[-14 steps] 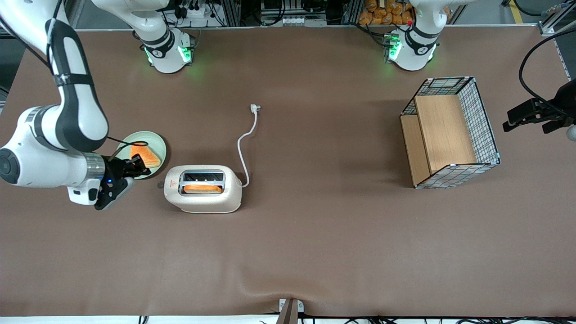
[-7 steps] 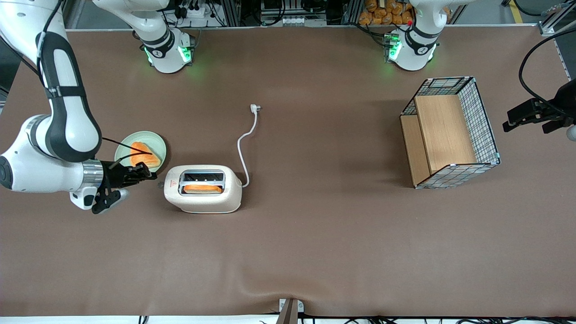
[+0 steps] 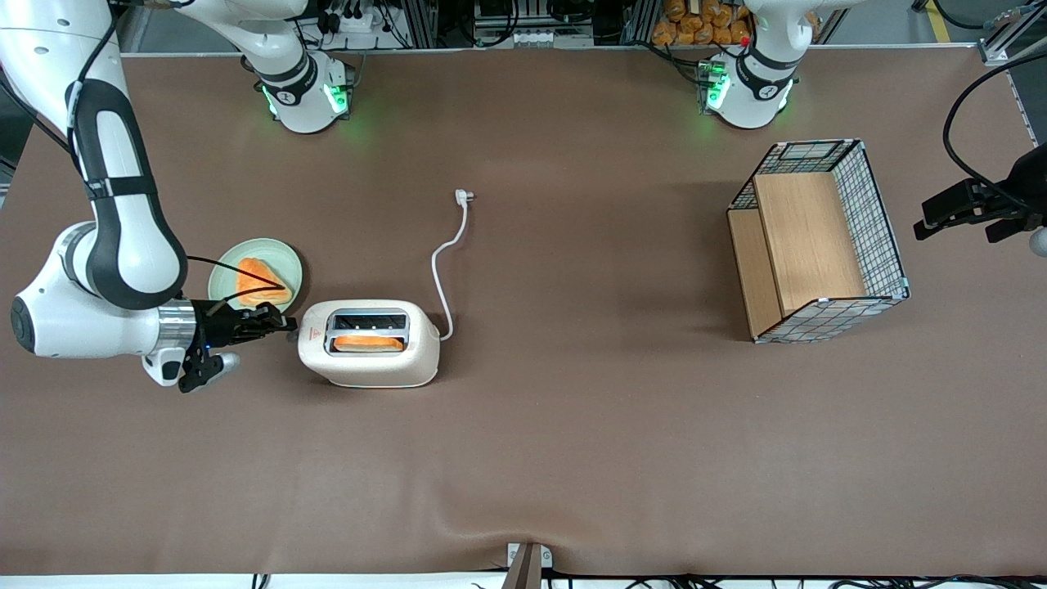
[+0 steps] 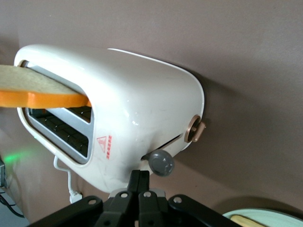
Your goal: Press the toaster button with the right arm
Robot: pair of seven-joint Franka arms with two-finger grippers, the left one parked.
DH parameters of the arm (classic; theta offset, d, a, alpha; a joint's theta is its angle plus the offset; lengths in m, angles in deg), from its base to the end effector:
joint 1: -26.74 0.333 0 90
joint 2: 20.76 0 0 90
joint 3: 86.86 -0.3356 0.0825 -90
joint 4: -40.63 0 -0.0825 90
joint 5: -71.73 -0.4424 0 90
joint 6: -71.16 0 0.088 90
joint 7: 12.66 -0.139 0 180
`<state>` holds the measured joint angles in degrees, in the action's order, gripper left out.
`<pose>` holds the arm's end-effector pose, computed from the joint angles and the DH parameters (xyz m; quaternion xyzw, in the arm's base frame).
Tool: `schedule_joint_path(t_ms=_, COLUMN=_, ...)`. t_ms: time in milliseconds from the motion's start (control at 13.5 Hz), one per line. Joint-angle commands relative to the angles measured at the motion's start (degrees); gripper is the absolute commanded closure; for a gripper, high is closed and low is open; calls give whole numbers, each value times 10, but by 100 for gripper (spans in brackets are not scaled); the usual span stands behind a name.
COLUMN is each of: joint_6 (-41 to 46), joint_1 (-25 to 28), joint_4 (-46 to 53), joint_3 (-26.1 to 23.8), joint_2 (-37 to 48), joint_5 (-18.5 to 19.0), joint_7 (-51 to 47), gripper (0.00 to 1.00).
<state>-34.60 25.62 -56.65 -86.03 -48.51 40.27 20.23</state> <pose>0.6868 0.0346 0.2578 -0.9464 -0.1416 0.0812 0.2787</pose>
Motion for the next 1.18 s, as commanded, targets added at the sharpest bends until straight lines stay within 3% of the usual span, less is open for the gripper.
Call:
schedule_joint_path(t_ms=0, joint_6=-12, joint_1=-8, joint_4=3, joint_3=-5, joint_2=-13, joint_5=-19, joint_7=-4, gripper=100)
schedule_joint_path(t_ms=1107, joint_6=-14, joint_1=-37, joint_4=13, joint_3=-5, joint_2=-89, joint_5=-95, joint_7=7, gripper=100)
